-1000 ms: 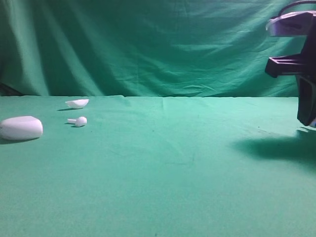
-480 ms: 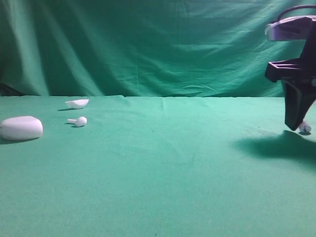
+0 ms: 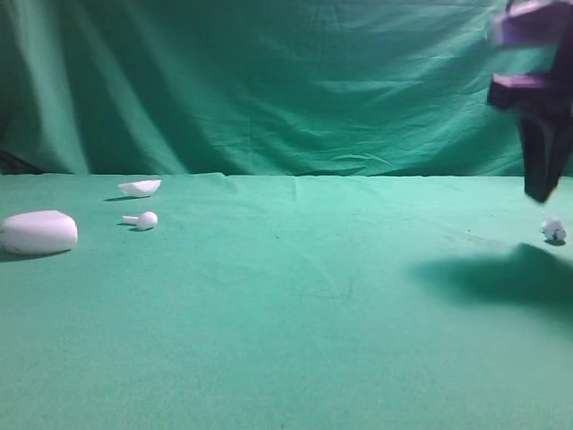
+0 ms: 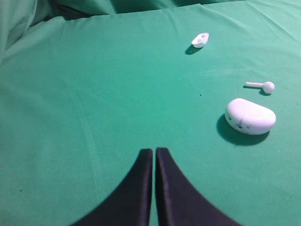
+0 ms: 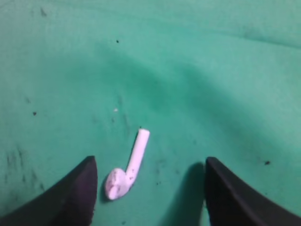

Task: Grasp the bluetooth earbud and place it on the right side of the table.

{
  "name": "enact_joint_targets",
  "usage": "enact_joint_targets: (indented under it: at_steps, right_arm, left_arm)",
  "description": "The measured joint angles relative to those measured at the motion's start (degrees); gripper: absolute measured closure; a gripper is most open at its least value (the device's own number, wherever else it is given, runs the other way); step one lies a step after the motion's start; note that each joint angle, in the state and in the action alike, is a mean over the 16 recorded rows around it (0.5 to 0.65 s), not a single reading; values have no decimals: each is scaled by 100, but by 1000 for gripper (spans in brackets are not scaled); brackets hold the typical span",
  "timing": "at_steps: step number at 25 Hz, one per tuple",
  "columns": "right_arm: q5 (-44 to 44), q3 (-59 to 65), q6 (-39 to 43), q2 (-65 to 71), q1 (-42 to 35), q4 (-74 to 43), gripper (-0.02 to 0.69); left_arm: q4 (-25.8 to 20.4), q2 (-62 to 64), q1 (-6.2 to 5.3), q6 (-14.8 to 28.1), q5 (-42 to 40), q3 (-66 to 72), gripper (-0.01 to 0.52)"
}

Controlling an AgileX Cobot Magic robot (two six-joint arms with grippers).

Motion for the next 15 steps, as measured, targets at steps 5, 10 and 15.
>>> enact_joint_targets:
  at_steps: [5,10,15]
  right_arm:
    - [579,-211,-25,-587,0,92,256]
    - [1323,-396,-55,-1568,0,189,354]
    - [1910,-379,-95,-2832,0,300,485]
  left_arm:
    - [0,0,0,0,0,0,514]
    - [0,0,0,0,0,0,514]
    - [0,0,0,0,0,0,514]
